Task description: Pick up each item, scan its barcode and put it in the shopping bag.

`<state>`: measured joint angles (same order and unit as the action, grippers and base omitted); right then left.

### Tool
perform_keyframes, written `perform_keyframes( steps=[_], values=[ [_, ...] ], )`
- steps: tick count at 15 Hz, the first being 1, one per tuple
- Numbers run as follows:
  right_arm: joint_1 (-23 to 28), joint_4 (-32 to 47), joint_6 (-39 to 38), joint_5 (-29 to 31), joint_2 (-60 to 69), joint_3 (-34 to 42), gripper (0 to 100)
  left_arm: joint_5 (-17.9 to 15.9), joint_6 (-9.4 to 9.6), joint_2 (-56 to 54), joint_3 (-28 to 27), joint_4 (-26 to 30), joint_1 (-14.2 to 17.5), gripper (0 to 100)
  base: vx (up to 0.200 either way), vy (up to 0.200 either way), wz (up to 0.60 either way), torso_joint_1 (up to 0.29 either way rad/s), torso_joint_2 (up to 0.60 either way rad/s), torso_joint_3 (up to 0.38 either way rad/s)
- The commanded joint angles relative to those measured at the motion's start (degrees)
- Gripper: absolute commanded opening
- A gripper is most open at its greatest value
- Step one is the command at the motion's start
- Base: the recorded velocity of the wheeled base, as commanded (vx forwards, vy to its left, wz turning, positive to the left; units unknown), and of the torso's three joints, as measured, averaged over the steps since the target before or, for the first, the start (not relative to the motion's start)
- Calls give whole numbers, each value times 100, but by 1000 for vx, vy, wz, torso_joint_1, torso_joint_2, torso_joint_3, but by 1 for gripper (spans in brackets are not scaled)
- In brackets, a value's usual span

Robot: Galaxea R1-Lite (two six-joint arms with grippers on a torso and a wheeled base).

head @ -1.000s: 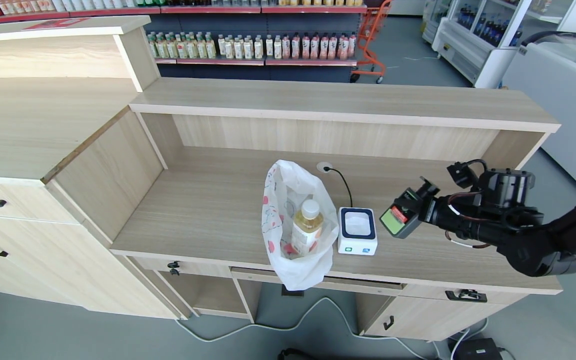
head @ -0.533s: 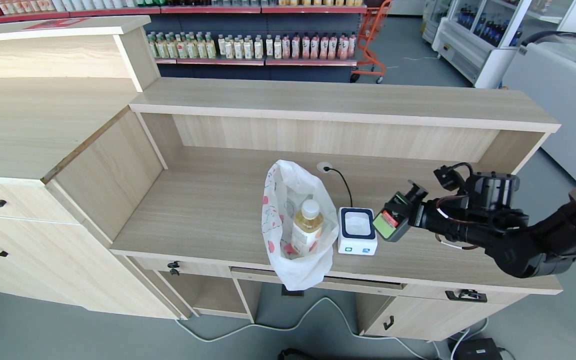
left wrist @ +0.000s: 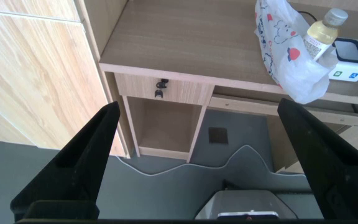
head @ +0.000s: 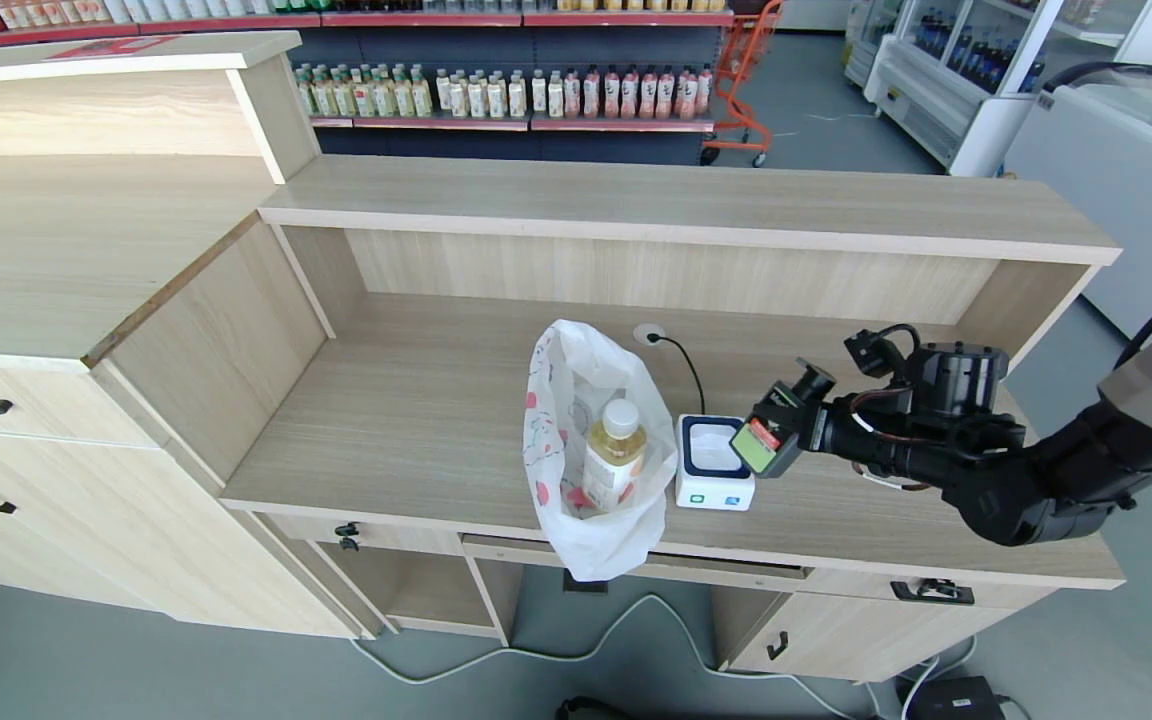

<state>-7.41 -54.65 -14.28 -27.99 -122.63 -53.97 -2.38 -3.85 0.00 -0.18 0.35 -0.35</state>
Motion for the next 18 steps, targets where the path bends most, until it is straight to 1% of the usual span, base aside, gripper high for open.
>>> perform_keyframes(
  steps=[1, 7, 9, 11, 14, 18],
  values=[
    [-50, -2, 4, -5, -104, -105, 0, 0, -1, 0, 1, 0, 0, 100, 0, 0, 0, 0, 0, 0],
    [-155, -2, 12, 13, -227, -211, 0, 0, -1, 0, 1, 0, 0, 100, 0, 0, 0, 0, 0, 0],
    [-190, 16, 206, 250, -279, -211, 0, 0, -1, 0, 1, 0, 0, 100, 0, 0, 0, 0, 0, 0],
    [-199, -2, 311, 259, -323, -228, 0, 0, -1, 0, 1, 0, 0, 100, 0, 0, 0, 0, 0, 0],
    [-217, 7, 311, 224, -367, -395, 0, 0, -1, 0, 1, 0, 0, 100, 0, 0, 0, 0, 0, 0],
    [-366, 60, 250, 206, -508, -747, 0, 0, -1, 0, 1, 0, 0, 100, 0, 0, 0, 0, 0, 0]
  ],
)
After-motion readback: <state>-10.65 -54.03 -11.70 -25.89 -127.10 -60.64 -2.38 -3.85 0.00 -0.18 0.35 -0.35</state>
